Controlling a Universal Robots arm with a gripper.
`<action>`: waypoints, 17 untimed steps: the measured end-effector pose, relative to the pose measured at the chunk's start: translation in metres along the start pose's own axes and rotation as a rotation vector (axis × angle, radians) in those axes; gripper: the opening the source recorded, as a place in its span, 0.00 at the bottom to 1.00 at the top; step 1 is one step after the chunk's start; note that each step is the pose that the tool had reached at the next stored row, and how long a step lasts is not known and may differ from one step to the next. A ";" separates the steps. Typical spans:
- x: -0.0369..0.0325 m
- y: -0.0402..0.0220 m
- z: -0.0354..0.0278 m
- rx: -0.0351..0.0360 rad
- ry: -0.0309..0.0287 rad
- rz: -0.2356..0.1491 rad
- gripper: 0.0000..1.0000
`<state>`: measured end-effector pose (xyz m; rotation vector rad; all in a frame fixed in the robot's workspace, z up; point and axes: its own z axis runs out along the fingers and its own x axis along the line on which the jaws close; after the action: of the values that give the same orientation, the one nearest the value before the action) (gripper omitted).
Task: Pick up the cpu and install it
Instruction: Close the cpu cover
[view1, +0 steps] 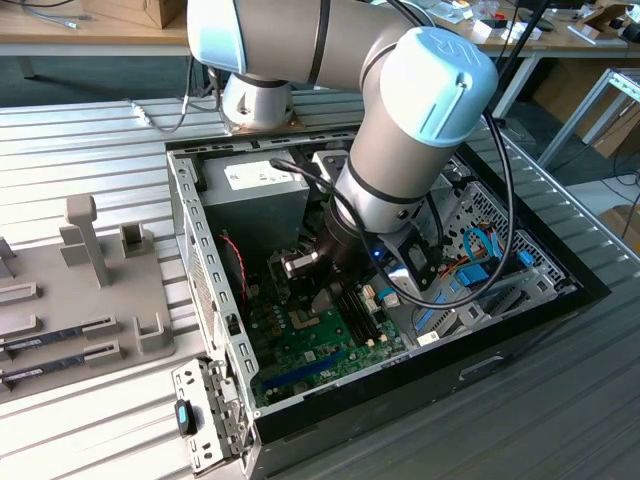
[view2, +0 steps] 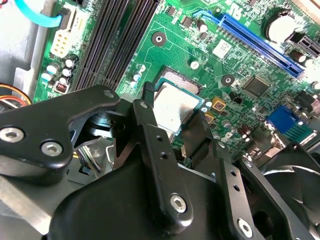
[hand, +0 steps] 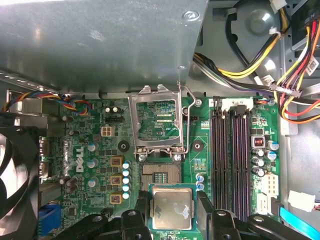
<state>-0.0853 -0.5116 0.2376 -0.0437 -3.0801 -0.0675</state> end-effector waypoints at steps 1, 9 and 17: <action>0.0000 0.0000 0.0001 0.0000 0.0000 0.000 0.47; 0.0003 0.0000 0.0018 0.0023 -0.0001 0.000 0.47; 0.0051 0.0224 0.0068 0.0697 -0.0021 0.000 0.47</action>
<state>-0.0901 -0.4889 0.2321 -0.0413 -3.0818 0.0400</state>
